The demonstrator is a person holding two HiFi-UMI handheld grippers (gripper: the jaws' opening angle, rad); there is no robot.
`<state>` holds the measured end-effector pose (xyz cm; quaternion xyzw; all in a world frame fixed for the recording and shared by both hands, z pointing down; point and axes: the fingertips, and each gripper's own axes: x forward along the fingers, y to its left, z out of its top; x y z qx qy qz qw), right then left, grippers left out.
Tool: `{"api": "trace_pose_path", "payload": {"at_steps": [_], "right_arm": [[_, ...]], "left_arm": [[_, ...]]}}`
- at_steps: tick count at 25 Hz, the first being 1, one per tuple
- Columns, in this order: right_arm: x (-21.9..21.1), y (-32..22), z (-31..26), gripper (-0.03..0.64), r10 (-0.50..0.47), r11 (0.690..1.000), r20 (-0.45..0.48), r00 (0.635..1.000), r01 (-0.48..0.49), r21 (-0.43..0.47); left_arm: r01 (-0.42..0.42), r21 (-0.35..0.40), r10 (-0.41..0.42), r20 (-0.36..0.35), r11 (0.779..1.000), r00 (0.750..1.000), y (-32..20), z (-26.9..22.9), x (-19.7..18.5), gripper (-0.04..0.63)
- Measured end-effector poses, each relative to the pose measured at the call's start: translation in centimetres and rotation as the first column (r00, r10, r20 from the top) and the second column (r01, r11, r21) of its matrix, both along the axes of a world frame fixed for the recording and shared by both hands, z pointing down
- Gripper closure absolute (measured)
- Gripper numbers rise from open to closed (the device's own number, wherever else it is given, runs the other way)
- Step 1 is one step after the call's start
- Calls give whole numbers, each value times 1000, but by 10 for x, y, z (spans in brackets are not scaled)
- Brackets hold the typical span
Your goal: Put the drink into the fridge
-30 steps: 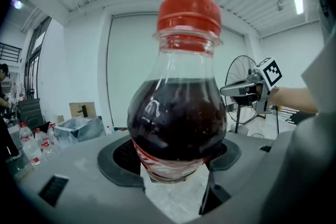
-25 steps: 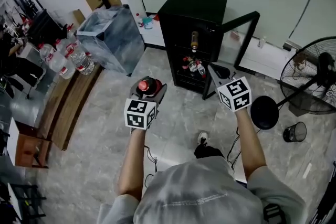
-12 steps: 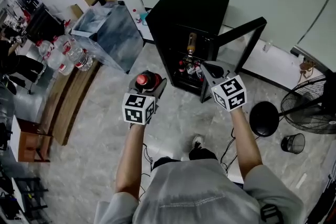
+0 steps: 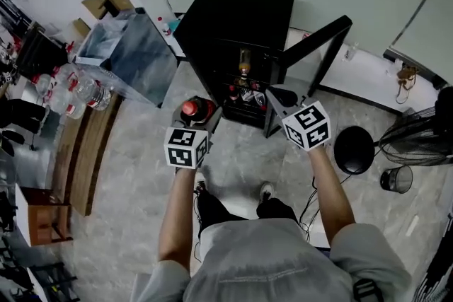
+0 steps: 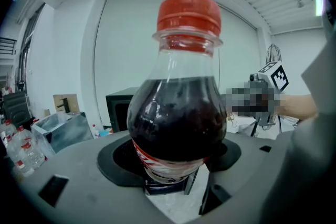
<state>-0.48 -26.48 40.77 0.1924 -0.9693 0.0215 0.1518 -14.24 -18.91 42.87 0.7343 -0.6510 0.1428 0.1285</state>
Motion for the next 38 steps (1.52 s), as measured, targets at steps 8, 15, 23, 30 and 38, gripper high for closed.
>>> {"api": "trace_pose_path", "payload": {"at_steps": [8, 15, 23, 30, 38], "right_arm": [[-46, -19, 25, 451, 133, 990, -33, 991, -132, 42], [-76, -42, 61, 449, 306, 952, 2, 952, -306, -11], [-92, -80, 135, 449, 431, 901, 40, 901, -428, -68], [-103, -125, 189, 449, 487, 873, 23, 873, -486, -43], [-105, -158, 219, 451, 523, 852, -14, 852, -523, -14]], "left_arm": [[-157, -13, 157, -5, 988, 988, -74, 49, -35, 288], [-290, -37, 291, 9, 956, 957, -140, 101, -50, 288], [-366, -14, 366, 28, 930, 930, -223, 178, -38, 288], [-349, -15, 349, 19, 937, 937, -291, 237, -37, 288], [-336, -27, 337, 29, 941, 941, -347, 266, -37, 288]]}}
